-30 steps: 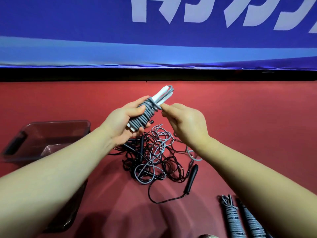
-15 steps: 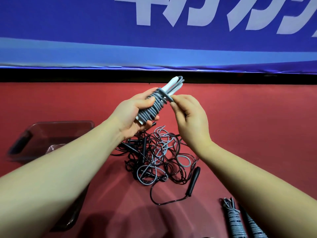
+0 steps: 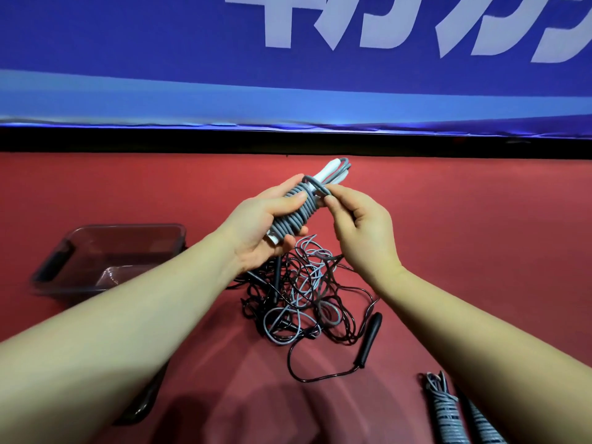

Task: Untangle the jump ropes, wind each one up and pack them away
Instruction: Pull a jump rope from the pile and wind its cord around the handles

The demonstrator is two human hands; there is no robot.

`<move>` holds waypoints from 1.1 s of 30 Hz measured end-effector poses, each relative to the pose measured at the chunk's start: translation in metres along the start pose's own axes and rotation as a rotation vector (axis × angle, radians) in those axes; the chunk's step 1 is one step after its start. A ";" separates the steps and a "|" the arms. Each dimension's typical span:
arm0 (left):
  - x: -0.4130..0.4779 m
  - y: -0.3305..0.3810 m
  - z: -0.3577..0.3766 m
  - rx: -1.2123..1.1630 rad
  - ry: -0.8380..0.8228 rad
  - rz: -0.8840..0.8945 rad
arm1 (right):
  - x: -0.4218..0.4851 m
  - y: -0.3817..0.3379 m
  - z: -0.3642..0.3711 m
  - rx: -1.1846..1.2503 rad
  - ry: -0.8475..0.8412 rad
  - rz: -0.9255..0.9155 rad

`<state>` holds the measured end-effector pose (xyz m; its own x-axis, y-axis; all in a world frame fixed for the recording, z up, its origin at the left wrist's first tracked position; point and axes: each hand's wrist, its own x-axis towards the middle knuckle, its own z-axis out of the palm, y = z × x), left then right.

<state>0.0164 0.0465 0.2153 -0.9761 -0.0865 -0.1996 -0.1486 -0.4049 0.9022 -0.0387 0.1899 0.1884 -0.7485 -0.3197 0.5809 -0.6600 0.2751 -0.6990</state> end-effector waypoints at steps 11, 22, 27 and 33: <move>0.003 0.006 -0.006 -0.042 -0.033 0.103 | 0.006 -0.007 -0.017 0.230 -0.200 0.187; 0.000 0.010 -0.018 -0.105 -0.229 0.130 | 0.016 0.000 -0.034 0.698 -0.682 0.767; -0.001 0.007 -0.018 -0.135 -0.397 0.014 | 0.024 0.011 -0.036 0.163 -0.586 0.247; -0.010 -0.004 -0.017 0.293 -0.442 -0.156 | 0.028 0.019 -0.044 -0.467 -0.756 -0.213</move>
<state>0.0292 0.0333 0.2069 -0.9032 0.3704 -0.2170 -0.2732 -0.1061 0.9561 -0.0747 0.2262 0.2098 -0.4753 -0.8693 0.1353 -0.8614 0.4286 -0.2726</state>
